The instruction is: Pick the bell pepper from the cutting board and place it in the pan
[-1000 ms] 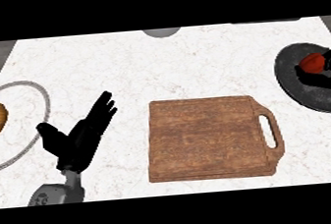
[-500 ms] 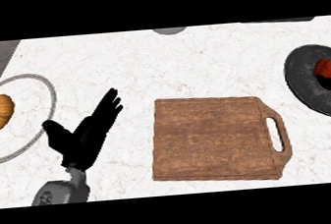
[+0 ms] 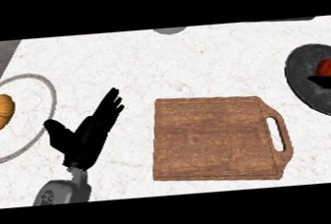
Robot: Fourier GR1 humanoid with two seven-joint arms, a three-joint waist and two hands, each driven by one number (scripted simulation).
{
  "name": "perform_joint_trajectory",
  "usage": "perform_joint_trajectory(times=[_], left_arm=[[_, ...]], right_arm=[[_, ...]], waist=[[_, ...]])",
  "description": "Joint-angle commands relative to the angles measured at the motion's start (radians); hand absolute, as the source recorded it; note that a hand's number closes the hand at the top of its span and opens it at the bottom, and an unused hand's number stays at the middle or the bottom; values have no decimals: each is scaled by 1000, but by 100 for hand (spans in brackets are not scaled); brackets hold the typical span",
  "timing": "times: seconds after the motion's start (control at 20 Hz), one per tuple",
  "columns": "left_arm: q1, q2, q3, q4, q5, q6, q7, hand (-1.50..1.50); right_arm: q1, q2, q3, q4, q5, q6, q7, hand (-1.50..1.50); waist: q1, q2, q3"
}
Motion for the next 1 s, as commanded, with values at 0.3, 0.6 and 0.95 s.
perform_joint_trajectory(times=[0.3,0.6,0.95], left_arm=[[29,27,23,9,10,-30,-21,0],[15,7,37,28,2,0,-24,0],[19,18,43,14,11,-13,-3,0]], right_arm=[[12,-82,-212,49,-237,319,-127,-150],[127,-156,-212,85,-247,576,-214,-150],[221,-216,-201,78,-249,781,-325,-150]], waist=[[-12,-2,0],[-29,-6,-1],[-34,-12,-1]])
